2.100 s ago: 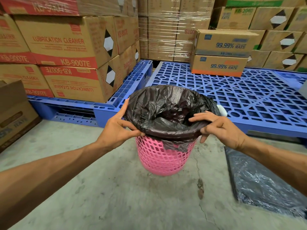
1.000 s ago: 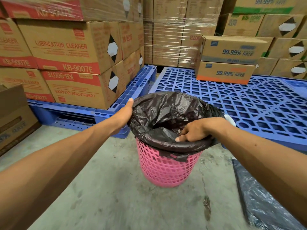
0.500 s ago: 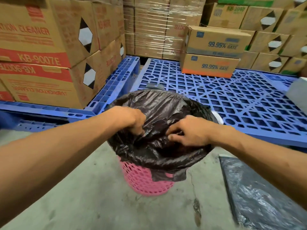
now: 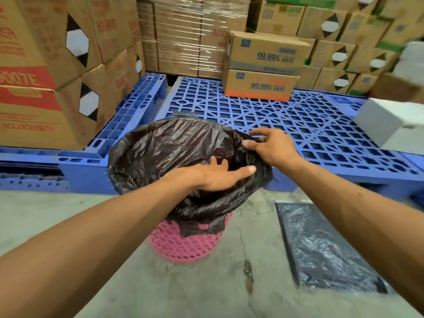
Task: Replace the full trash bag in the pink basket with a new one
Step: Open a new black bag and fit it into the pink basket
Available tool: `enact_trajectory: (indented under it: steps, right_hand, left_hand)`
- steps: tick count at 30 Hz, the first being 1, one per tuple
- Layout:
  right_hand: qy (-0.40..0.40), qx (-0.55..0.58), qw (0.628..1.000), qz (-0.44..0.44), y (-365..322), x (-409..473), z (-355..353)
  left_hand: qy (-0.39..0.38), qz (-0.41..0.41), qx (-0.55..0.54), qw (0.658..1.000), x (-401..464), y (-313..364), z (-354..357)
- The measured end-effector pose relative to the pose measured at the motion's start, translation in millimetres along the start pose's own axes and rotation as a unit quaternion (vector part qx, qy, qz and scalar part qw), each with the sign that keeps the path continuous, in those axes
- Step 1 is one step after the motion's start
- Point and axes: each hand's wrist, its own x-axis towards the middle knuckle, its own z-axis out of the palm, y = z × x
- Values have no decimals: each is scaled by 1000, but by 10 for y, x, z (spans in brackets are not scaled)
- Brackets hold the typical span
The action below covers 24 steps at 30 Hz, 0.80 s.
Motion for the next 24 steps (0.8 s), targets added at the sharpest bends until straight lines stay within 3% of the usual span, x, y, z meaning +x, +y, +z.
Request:
enact_trajectory:
  steps: [2,5,8,12,15,18,21,23,24]
  right_hand:
    - [-7,73,996,50,11,-37,-40]
    - [-22,237,965,113,65,-58,-49]
    - [-10,318,937,141,179,-57,10]
    - [6,304,937,170,342,-121,149]
    - [-51,277,942,182,436,-165,337]
    - [-11,257,943,211,430,-95,434]
    - [57,224,961,152,351,-30,290]
    - [77,161,984,23,289,-42,118]
    - [63,121,988,-68,227,-78,52]
  left_hand:
    - [-10,11,-48,999,-97,73,-35]
    - [32,4,-2,999,-203,144,-46]
    - [43,-27,15,999,-232,206,48]
    - [83,-29,36,995,-232,343,128]
    - [95,-31,63,993,-246,419,146]
    - [75,-36,62,995,-259,445,152]
    - [39,-28,-11,999,-307,363,69]
    - [48,-25,-17,998,-304,224,-11]
    - [63,-30,31,997,-284,121,-48]
